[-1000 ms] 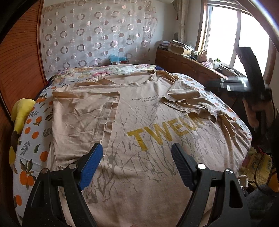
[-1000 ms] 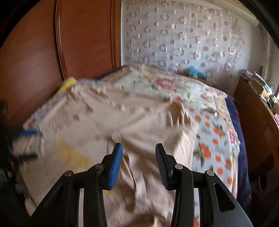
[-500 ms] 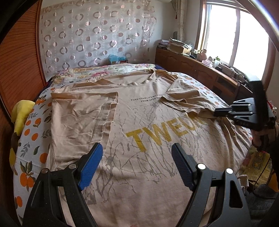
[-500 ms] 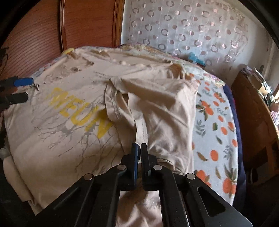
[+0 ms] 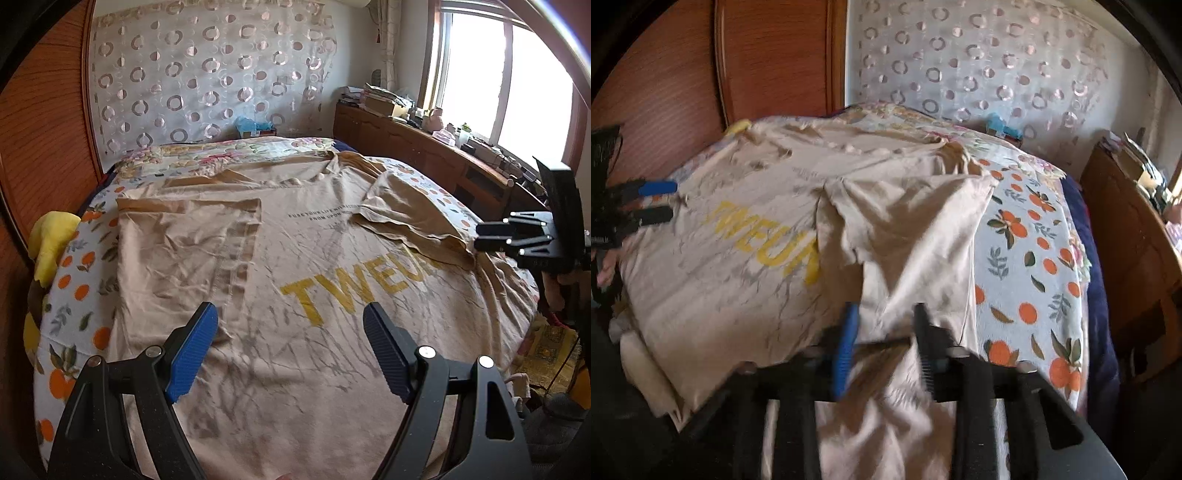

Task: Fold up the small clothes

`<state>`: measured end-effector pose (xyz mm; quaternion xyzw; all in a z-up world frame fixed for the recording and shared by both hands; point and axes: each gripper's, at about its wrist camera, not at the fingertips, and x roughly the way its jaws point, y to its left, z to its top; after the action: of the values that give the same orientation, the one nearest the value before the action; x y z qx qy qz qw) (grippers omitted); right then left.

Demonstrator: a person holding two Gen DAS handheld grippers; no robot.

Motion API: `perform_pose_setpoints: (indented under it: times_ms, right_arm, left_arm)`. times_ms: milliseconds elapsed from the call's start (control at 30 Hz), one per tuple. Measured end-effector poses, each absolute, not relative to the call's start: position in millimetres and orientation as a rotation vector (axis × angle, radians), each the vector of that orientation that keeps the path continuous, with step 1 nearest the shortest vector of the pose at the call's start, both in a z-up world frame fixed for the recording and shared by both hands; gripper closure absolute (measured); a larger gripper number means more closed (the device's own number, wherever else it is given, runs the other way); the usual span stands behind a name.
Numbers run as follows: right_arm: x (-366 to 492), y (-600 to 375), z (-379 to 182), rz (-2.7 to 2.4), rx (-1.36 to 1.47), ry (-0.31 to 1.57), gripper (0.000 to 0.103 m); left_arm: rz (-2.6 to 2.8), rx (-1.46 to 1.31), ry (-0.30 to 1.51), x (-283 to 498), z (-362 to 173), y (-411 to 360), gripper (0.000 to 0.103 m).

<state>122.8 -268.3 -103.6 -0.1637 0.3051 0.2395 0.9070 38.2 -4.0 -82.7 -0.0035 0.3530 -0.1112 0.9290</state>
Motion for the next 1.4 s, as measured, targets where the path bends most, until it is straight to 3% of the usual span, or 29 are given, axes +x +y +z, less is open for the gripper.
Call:
perform_pose_setpoints:
  times_ms: [567, 967, 1033, 1067, 1400]
  right_arm:
    - [302, -276, -97, 0.389, -0.186, 0.713, 0.065]
    - [343, -266, -101, 0.451, -0.206, 0.701, 0.065]
    - [343, -267, -103, 0.492, -0.205, 0.701, 0.080]
    - [345, -270, -104, 0.520, -0.197, 0.707, 0.096]
    - [362, -325, -91, 0.385, -0.155, 0.689, 0.098]
  left_arm:
    - [-0.056, 0.032, 0.781, 135, -80, 92, 0.021]
    - [-0.003, 0.018, 0.882, 185, -113, 125, 0.021]
    - [-0.006, 0.020, 0.896, 188, -118, 125, 0.021]
    - [-0.013, 0.009, 0.896, 189, -118, 127, 0.021]
    - [-0.018, -0.009, 0.904, 195, -120, 128, 0.018]
